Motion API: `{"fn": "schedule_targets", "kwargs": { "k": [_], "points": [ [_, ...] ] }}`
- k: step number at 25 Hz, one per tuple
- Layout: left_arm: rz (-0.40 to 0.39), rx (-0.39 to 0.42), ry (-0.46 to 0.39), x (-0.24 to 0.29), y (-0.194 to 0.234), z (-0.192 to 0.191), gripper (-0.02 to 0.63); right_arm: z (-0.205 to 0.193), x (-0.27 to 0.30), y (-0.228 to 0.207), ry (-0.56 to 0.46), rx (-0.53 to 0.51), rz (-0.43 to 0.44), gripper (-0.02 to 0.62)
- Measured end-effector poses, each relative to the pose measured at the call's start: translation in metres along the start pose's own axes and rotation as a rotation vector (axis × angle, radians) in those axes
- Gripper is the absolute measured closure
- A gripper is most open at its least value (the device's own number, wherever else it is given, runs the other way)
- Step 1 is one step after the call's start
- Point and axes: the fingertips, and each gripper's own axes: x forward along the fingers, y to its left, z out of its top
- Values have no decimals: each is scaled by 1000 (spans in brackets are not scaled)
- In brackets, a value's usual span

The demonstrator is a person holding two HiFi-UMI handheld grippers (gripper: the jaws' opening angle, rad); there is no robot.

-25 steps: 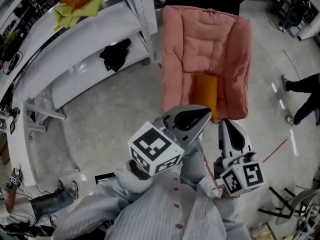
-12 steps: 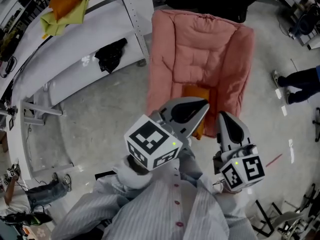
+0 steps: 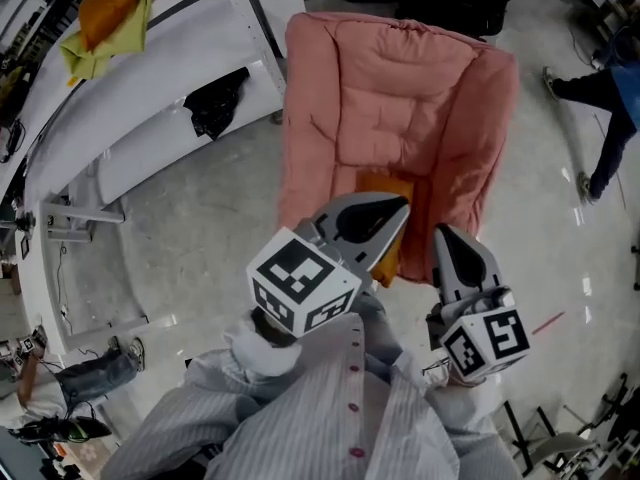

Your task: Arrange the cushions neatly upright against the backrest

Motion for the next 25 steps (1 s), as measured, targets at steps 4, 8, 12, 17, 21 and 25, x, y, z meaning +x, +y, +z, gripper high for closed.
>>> {"fn": "schedule_targets", "kwargs": {
  "k": [4, 8, 12, 17, 21, 25],
  "points": [
    [4, -6, 29, 11, 24, -4, 595, -7, 15, -13, 26, 13, -24, 581],
    [0, -22, 68, 21, 48, -13, 595, -20, 30, -27, 53, 51, -62, 581],
    [-9, -42, 132, 35, 71, -37, 595, -42, 42, -41, 88, 70, -86, 581],
    [-13, -58, 226, 56, 100, -84, 595, -82, 58, -67, 135, 133, -131, 581],
    [-18, -95, 310, 73, 126, -134, 595, -126, 72, -94, 179, 196, -166, 580],
    [-24, -157, 407, 79, 145, -194, 594, -184, 85, -119, 244, 291, -188, 580]
  ]
}}
